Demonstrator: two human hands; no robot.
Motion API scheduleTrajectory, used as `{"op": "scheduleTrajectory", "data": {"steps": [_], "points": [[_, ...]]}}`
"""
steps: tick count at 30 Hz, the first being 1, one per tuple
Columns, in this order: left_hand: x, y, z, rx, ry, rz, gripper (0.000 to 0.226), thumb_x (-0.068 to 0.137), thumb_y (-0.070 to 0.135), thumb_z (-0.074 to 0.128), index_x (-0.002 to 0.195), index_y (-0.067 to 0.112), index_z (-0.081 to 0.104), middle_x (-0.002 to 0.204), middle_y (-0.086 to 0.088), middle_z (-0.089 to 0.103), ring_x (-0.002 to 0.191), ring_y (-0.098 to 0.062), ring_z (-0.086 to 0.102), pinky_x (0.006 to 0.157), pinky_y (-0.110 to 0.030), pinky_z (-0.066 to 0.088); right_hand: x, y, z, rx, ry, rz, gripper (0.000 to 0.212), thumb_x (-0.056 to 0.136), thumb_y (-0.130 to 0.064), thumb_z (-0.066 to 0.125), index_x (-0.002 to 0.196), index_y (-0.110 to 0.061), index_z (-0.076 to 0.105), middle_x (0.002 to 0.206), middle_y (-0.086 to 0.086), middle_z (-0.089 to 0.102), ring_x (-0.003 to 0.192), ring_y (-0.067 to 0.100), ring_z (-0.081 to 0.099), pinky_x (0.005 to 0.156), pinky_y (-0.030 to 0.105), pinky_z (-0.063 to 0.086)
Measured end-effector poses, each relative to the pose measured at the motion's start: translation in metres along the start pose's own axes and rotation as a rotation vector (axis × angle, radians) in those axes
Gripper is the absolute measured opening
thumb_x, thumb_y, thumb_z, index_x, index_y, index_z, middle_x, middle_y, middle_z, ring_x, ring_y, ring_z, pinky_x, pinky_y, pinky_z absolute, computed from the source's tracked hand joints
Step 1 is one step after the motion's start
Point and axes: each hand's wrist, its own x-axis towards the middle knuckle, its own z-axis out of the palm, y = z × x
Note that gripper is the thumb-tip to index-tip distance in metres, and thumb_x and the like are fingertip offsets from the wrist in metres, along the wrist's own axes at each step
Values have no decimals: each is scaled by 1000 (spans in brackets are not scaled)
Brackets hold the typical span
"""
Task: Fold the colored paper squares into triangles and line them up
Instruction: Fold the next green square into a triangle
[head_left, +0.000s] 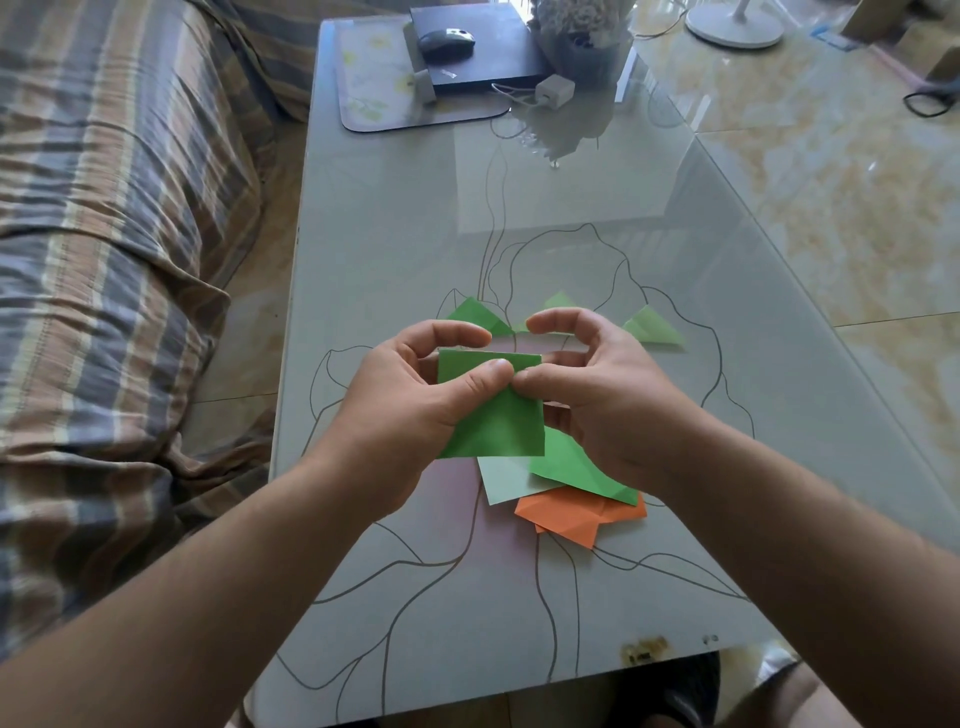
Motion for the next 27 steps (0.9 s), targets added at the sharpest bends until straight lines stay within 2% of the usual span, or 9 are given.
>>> {"op": "scheduleTrajectory", "data": {"steps": [4, 6, 8, 10, 15, 18, 22, 27], "points": [[0, 0, 0, -2, -38, -8, 35, 86, 0, 76, 116, 13, 65, 95, -13, 79, 88, -30, 78, 71, -34, 64, -1, -2, 1, 61, 19, 17, 48, 88, 13, 69, 127, -11, 55, 83, 11, 67, 77, 26, 70, 78, 41, 63], [1, 0, -1, 11, -41, -15, 36, 87, -2, 75, 117, 15, 65, 98, -16, 78, 89, -32, 78, 72, -35, 64, -2, -2, 2, 73, 13, 19, 45, 89, 13, 68, 125, -11, 56, 90, 14, 65, 78, 26, 70, 73, 37, 61], [1, -1, 0, 21, -40, -21, 38, 87, -2, 75, 118, 17, 65, 101, -18, 78, 90, -32, 78, 73, -36, 64, -2, -2, 2, 76, 4, 8, 40, 89, 12, 68, 120, -11, 56, 96, 17, 63, 79, 28, 69, 76, 40, 61], [1, -2, 0, 33, -38, -31, 39, 87, -1, 76, 120, 18, 65, 105, -20, 76, 92, -32, 78, 77, -38, 63, -2, -2, 2, 68, 3, -4, 37, 89, 13, 68, 114, -11, 56, 93, 14, 61, 76, 26, 67, 79, 43, 59], [3, -2, -1, -11, -42, -62, 37, 88, -4, 73, 118, 17, 65, 102, -19, 76, 91, -33, 77, 78, -37, 63, -1, -9, -3, 63, -15, 10, 37, 89, 13, 67, 112, -13, 56, 78, 4, 65, 70, 20, 65, 70, 32, 58], [3, -1, -2, -5, -55, -71, 36, 89, -5, 72, 117, 17, 65, 97, -14, 78, 90, -31, 77, 77, -37, 63, -1, -12, -4, 53, -10, 29, 35, 88, 11, 70, 112, -11, 59, 80, 6, 67, 73, 21, 67, 77, 36, 61], [3, 0, -3, 10, -46, -73, 36, 89, -5, 72, 115, 19, 67, 98, -16, 78, 92, -35, 77, 84, -42, 62, 0, -14, -5, 45, -5, 62, 40, 88, 9, 70, 121, -11, 58, 79, 5, 70, 79, 24, 68, 88, 42, 59], [3, 3, -4, 41, -60, -80, 37, 88, -6, 72, 115, 19, 66, 93, -12, 78, 89, -32, 77, 86, -41, 62, 0, -19, -7, -30, 5, 39, 39, 87, 11, 71, 119, -10, 61, 82, 8, 67, 81, 23, 66, 95, 46, 58]]}}
